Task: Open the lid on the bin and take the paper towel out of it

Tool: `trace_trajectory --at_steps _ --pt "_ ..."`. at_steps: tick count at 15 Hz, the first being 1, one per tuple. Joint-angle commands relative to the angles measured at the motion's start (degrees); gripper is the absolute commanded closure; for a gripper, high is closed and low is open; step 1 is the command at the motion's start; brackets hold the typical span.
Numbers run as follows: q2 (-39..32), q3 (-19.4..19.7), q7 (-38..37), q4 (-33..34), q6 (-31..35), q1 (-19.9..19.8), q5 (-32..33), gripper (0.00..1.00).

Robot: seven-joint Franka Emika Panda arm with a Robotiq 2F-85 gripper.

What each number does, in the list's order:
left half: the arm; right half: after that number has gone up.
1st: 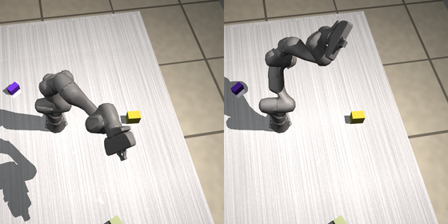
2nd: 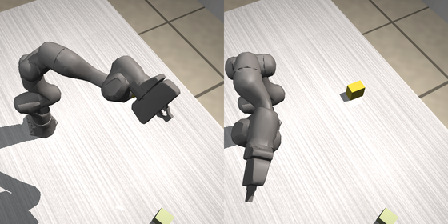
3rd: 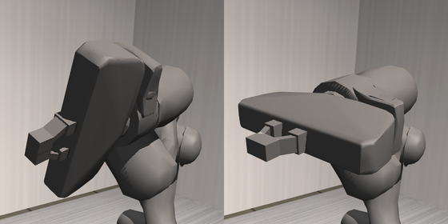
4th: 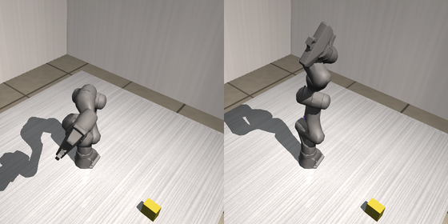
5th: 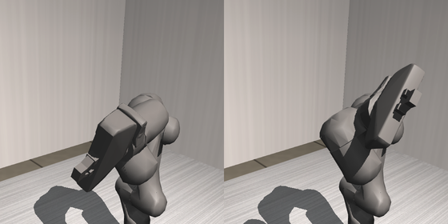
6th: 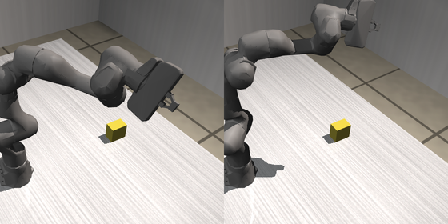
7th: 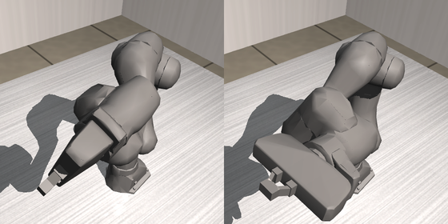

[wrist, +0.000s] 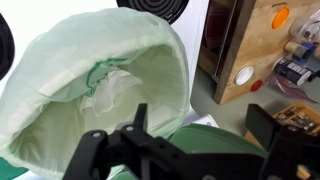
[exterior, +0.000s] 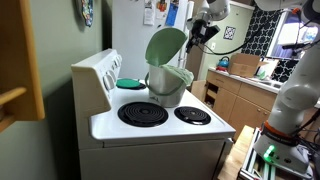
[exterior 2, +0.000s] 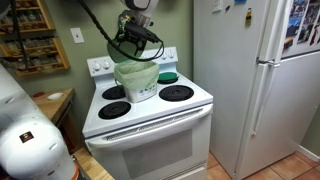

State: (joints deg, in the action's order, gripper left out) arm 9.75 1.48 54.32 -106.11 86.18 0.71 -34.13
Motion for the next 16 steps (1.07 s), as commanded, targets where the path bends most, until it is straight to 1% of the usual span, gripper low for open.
trace_trajectory --at_steps 1,2,5,6,8,9,10,13,16 --pt "-0.09 0.39 0.01 0.21 -0.17 0.38 0.10 0.00" --pt "-0.09 0.39 0.06 0.21 -0.17 0.38 0.11 0.00" --pt "-0.56 -0.62 4.05 -1.49 6.29 1.06 1.30 0.00" --pt "-0.55 -0.88 4.82 -2.42 9.08 1.22 0.58 0.00" --pt "-1.39 -1.43 6.58 -3.46 12.04 1.79 0.52 0.00" --pt "-1.42 -2.00 7.26 -4.63 16.33 2.05 0.93 0.00" --pt "-2.47 -2.25 8.57 -4.47 16.50 2.41 1.81 0.00" --pt "-4.52 -3.62 9.10 -5.76 22.29 3.18 5.09 0.00" --pt "-6.56 -4.44 9.93 -6.75 27.41 3.87 5.82 0.00"
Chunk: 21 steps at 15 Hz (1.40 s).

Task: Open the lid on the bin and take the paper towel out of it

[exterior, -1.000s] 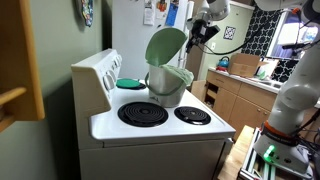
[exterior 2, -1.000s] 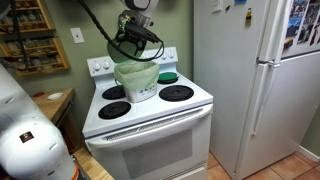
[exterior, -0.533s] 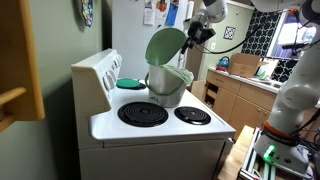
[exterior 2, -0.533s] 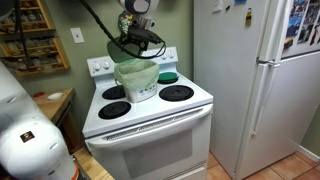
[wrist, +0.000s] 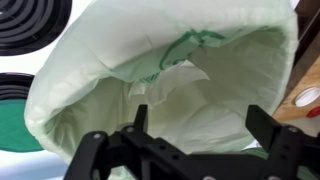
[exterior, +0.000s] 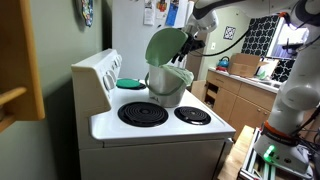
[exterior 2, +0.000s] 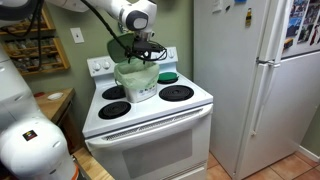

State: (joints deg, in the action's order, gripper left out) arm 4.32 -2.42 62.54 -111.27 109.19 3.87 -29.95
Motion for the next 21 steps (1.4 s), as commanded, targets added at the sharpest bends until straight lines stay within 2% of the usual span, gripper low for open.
trace_trajectory --at_steps 1,6,7,8,13,14,15,16,17,18,19,21 --pt "-1.65 -0.88 2.03 -1.87 5.46 0.89 1.59 0.00" --pt "-3.45 -2.29 3.81 -3.38 9.98 1.53 2.07 0.00" --pt "-3.64 -2.52 4.22 -3.56 10.73 1.63 2.33 0.09" --pt "-3.82 -2.75 4.66 -3.73 11.50 1.69 2.42 0.26" --pt "-4.00 -3.44 6.91 -5.01 16.07 1.80 2.63 0.65" --pt "-4.03 -3.50 7.12 -5.20 16.64 1.79 2.55 0.39" --pt "-4.02 -3.58 7.42 -5.48 17.49 1.80 2.31 0.28" --pt "-3.95 -3.65 7.92 -5.72 18.22 1.83 2.17 0.27" --pt "-4.00 -3.70 8.01 -5.92 18.72 1.83 2.31 0.43" --pt "-4.02 -3.73 8.40 -6.14 19.22 1.83 2.29 0.65" --pt "-4.00 -3.77 8.73 -6.38 19.64 1.84 2.10 0.65" --pt "-3.86 -3.92 8.77 -6.82 20.79 1.94 2.55 0.80"
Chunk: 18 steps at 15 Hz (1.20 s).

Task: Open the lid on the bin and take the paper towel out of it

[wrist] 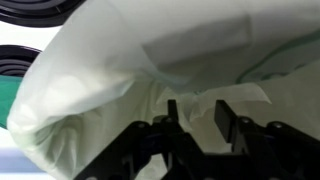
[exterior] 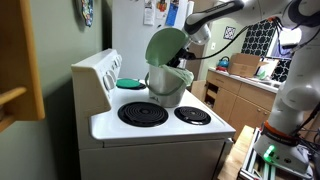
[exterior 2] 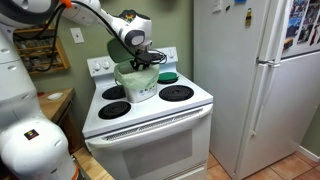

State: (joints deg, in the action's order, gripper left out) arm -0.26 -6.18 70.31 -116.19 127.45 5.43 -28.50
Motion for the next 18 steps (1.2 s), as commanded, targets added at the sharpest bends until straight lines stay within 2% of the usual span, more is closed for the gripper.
trace_trajectory --at_steps 1,3,5,9,14,18 --pt "0.71 -0.21 1.07 -2.09 3.36 0.43 1.10 0.89" --pt "0.68 -0.25 1.06 -2.34 4.24 0.47 1.20 0.99" --pt "0.90 -0.21 1.00 -2.50 4.50 0.39 1.06 1.00" --pt "2.62 0.14 0.11 -2.30 3.22 0.11 1.12 0.96" --pt "8.64 1.81 -3.07 -2.48 0.84 -0.50 2.37 0.97" --pt "13.71 4.52 -10.59 -1.50 -1.23 -1.86 6.66 0.97"
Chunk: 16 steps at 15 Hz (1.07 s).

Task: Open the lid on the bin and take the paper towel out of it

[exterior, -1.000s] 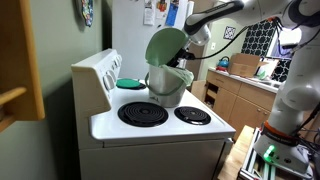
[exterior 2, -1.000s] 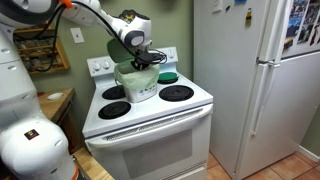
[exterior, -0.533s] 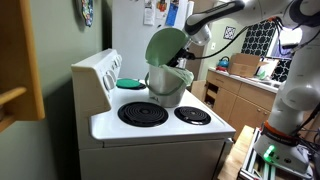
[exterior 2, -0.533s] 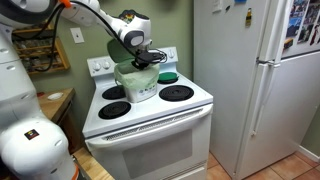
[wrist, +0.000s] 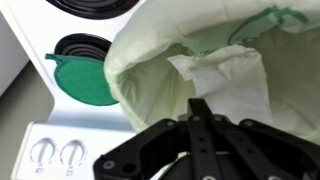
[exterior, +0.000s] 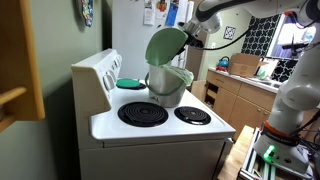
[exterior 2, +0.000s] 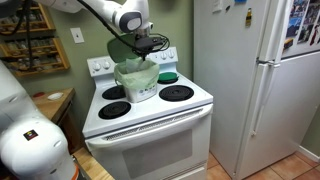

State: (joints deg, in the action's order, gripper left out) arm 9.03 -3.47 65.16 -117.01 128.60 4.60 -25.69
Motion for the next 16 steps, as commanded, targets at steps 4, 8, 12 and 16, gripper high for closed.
trace_trajectory --at_steps 4,8,12,16 --pt "8.15 4.86 -13.51 0.85 -6.88 -3.39 10.92 0.96" --pt "9.30 5.64 -23.75 1.27 -10.18 -6.31 23.26 0.96" --pt "8.32 5.94 -32.96 1.10 -16.62 -7.30 30.65 0.96" --pt "5.97 7.09 -34.34 -1.03 -17.47 -4.83 26.91 0.97"
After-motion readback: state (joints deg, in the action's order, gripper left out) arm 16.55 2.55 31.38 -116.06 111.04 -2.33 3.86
